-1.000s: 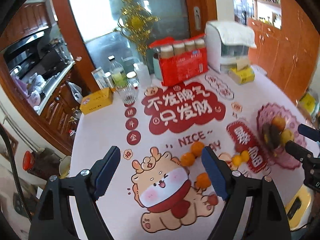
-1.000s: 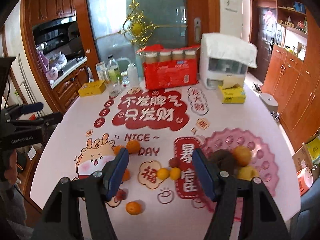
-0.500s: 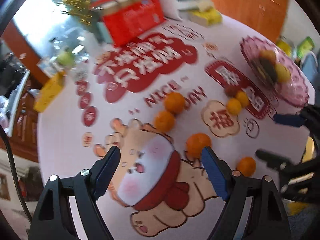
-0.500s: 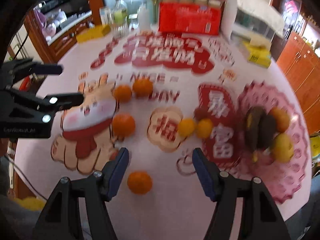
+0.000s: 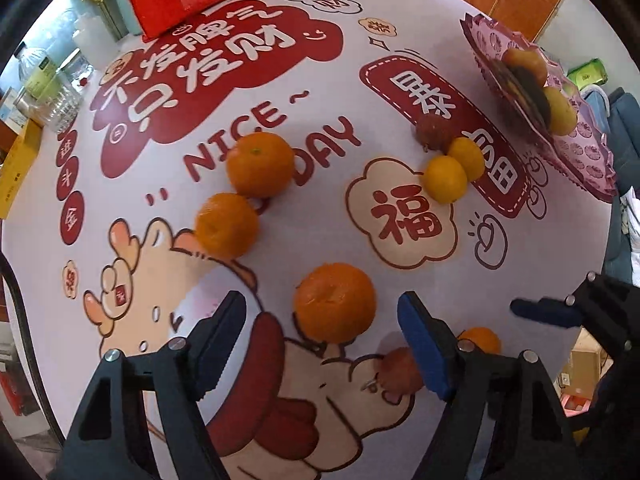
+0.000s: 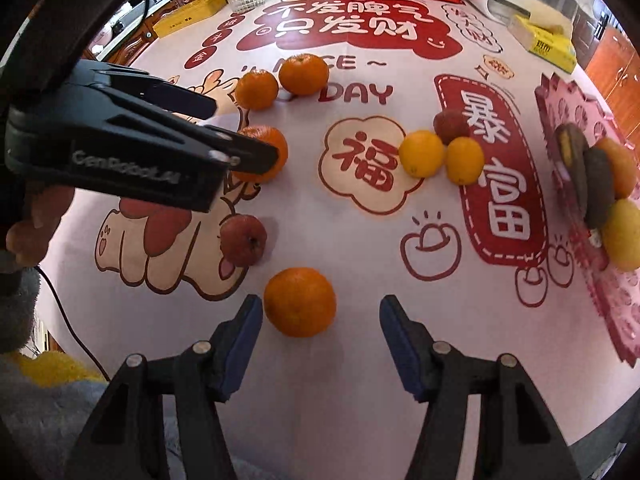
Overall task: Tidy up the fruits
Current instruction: 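Close the left gripper on a mandarin while the right gripper grasps another mandarin, then carry both mandarins over the pink plate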
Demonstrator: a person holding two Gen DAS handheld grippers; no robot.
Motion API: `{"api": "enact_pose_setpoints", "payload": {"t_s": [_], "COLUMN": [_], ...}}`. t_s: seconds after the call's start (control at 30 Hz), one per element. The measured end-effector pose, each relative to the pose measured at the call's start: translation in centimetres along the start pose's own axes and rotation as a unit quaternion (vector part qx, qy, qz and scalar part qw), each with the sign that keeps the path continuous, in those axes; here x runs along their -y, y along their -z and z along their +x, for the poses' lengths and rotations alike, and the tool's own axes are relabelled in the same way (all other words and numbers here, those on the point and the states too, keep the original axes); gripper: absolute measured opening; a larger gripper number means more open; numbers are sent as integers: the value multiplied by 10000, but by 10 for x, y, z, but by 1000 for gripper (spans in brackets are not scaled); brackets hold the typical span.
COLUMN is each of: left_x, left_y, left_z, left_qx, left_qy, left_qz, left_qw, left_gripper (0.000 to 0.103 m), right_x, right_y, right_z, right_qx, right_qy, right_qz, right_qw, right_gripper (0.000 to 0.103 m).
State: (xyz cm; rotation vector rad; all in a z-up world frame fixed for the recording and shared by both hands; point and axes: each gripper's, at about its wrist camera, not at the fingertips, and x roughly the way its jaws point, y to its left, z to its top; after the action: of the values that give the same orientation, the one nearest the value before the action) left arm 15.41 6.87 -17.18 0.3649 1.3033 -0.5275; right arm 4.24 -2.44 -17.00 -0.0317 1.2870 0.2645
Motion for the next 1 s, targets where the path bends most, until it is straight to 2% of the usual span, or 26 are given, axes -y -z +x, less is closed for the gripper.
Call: {"api": "enact_pose_setpoints", "payload": {"t_s": [0.23, 0.3, 0.43, 0.67, 0.77, 1.0], "left_x": [11, 11, 11, 9, 15, 27], "left_y": [-3, -4, -5, -1, 2, 4], "left_z": [19, 22, 24, 21, 10, -41], "left_qx": [-256, -279, -274, -214, -73, 458], "left_qy": [42, 11, -125, -157, -206, -373], "left_qz": [57, -2, 4, -50, -1, -2], "left_qw": [9996, 9996, 9995, 9996, 9998, 9983], "left_gripper": [54, 52, 45, 43, 43, 43], "right_x": [-4, -7, -13, -12, -9, 3], "right_y": [-1, -1, 0, 1, 3, 5], "right_z": [7, 10, 11, 10, 1, -29], "right_qx": [-12, -37, -27, 38, 176, 560], "right_qy": [-286, -366, -368, -337, -252, -169], "right_qz": [-84, -159, -320, -330, -283, -99], "right_qw": [9996, 9992, 9988, 9989, 9991, 9982], "right_gripper": [50, 43, 39, 37, 37, 37]}}
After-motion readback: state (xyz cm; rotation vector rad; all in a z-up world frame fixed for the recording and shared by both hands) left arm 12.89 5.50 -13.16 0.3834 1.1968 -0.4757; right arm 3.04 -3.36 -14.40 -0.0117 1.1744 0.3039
